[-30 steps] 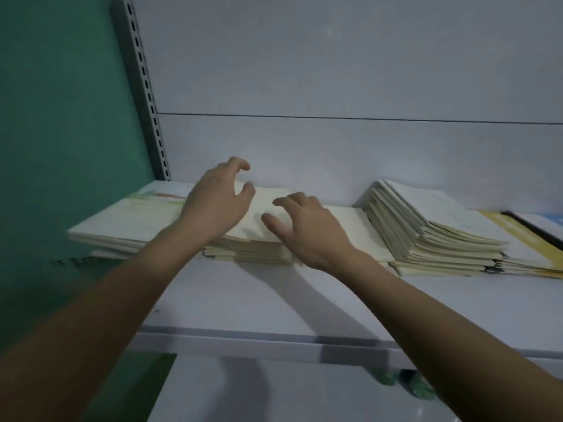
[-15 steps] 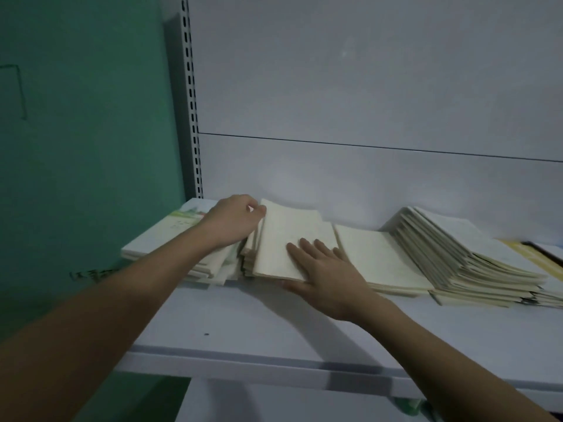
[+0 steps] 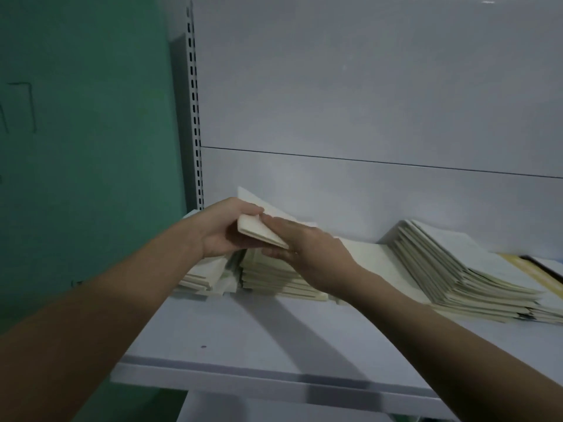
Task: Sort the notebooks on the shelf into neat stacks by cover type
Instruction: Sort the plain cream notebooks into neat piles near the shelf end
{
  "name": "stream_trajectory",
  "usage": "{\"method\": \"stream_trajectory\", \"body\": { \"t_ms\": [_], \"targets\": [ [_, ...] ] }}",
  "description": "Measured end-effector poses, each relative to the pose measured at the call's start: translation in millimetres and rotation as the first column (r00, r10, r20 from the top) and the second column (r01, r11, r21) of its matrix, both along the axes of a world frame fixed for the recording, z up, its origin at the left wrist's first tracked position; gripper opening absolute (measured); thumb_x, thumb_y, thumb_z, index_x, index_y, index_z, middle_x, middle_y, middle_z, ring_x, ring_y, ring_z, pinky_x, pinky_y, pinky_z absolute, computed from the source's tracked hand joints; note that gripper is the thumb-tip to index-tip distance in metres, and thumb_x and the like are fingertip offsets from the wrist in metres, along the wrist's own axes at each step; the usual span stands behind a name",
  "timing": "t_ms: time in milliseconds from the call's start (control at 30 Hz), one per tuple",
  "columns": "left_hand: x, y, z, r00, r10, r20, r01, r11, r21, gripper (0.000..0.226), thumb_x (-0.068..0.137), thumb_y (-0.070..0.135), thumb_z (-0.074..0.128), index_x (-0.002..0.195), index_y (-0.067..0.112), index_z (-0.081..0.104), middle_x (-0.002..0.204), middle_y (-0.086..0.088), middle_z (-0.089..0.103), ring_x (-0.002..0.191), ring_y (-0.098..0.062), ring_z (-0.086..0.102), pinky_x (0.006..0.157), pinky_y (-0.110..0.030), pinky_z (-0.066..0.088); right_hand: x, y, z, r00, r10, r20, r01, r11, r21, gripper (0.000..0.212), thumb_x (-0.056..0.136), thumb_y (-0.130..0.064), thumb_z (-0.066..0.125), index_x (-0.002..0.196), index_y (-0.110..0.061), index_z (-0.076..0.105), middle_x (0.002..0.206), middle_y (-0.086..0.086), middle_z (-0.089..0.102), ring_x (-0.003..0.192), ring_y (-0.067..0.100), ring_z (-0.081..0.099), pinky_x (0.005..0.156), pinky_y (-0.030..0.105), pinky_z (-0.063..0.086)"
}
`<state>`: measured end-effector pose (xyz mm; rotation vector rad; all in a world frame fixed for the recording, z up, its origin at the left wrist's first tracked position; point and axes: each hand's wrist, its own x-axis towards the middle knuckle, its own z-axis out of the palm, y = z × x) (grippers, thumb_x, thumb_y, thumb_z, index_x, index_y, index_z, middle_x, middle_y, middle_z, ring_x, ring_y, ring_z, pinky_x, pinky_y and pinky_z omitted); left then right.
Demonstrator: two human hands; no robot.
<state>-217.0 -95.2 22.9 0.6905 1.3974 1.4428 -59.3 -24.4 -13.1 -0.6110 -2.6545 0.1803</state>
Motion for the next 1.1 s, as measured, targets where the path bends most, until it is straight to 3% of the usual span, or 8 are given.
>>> {"method": "stream_trajectory", "body": {
  "t_ms": [100,200,467,600,767,867,1000,1100],
  "targets": [
    [-14.9,-4.9,-2.5,0.989,0.113,-0.096,-0.109,0.993,0.051,0.037,0.096,-0.003,0.045,0.128,0.014,0.048,0.102,-0.006,0.066,0.087,-0.022,0.064,0.056,-0.032,0.056,1.4,22.3,-13.1,0.981,-0.175,0.082,0.185,0.974,-0.134,0.097,0.081,-0.057,0.065,0.152,-0.023,0.009,0.151,0.0,0.037,0.129,0.026,0.043,0.092,0.038,0.04],
    [-31.7,-13.6,-2.3,0.964,0.188,-0.187,-0.174,0.981,0.091,0.047,0.095,-0.005,0.043,0.133,0.021,0.043,0.111,-0.004,0.062,0.092,-0.022,0.062,0.063,-0.033,0.052,4.5,34.6,-32.2,0.968,-0.153,0.2,0.195,0.958,-0.21,0.083,0.083,-0.052,0.066,0.146,-0.016,0.027,0.148,0.005,0.04,0.129,0.026,0.042,0.096,0.037,0.038],
    [-55.8,-15.5,-18.9,0.936,0.304,-0.177,-0.292,0.952,0.095,0.043,0.093,0.002,0.045,0.133,0.015,0.045,0.102,-0.004,0.064,0.086,-0.02,0.062,0.06,-0.032,0.052,-0.5,25.5,-58.8,0.964,-0.24,0.113,0.194,0.928,0.317,0.025,0.099,-0.037,0.038,0.11,-0.024,0.057,0.104,-0.002,0.067,0.093,0.028,0.06,0.064,0.035,0.036],
    [-64.5,-22.5,-22.3,0.933,0.335,-0.133,-0.328,0.942,0.074,0.042,0.092,0.004,0.048,0.133,0.014,0.046,0.102,-0.007,0.064,0.086,-0.022,0.063,0.057,-0.032,0.051,3.3,25.9,-49.1,0.971,-0.238,0.001,0.237,0.968,0.088,0.026,0.094,-0.043,0.053,0.113,-0.034,0.068,0.109,-0.003,0.07,0.099,0.027,0.062,0.079,0.033,0.045],
    [-69.3,-32.8,-18.0,0.934,0.348,-0.075,-0.343,0.936,0.075,0.035,0.093,0.005,0.047,0.128,0.012,0.049,0.096,-0.006,0.063,0.081,-0.02,0.062,0.049,-0.028,0.052,11.3,41.5,-21.3,0.897,-0.275,-0.346,0.185,0.944,-0.272,0.039,0.097,-0.035,0.051,0.063,-0.015,0.05,0.057,0.001,0.049,0.057,0.025,0.046,0.054,0.032,0.031],
    [-57.1,-31.6,-21.5,0.963,0.264,-0.054,-0.263,0.964,0.023,0.033,0.096,0.015,0.05,0.129,0.012,0.05,0.096,-0.008,0.068,0.083,-0.024,0.064,0.048,-0.035,0.056,3.0,35.5,-6.0,0.838,-0.282,-0.468,0.222,0.958,-0.181,0.027,0.098,-0.031,0.05,0.078,-0.015,0.06,0.062,-0.001,0.054,0.065,0.027,0.052,0.058,0.034,0.036],
    [-31.7,-22.8,-19.8,0.997,0.073,-0.004,-0.073,0.997,-0.018,0.039,0.089,0.053,0.057,0.102,0.017,0.064,0.071,-0.004,0.072,0.072,-0.022,0.066,0.06,-0.031,0.053,-16.2,0.7,-5.5,0.908,-0.083,-0.411,0.111,0.993,0.044,0.027,0.096,-0.039,0.053,0.119,-0.035,0.066,0.071,-0.007,0.066,0.067,0.021,0.057,0.067,0.032,0.045],
    [-34.1,-20.9,-16.7,0.996,0.085,0.017,-0.085,0.996,0.023,0.031,0.09,0.035,0.063,0.113,0.014,0.063,0.079,-0.006,0.072,0.074,-0.022,0.067,0.058,-0.031,0.055,-21.5,-6.1,-7.6,0.967,-0.001,-0.255,-0.052,0.978,-0.202,0.045,0.09,-0.065,0.044,0.122,-0.04,0.064,0.093,-0.02,0.072,0.077,0.001,0.062,0.08,0.027,0.049]
  ]
}}
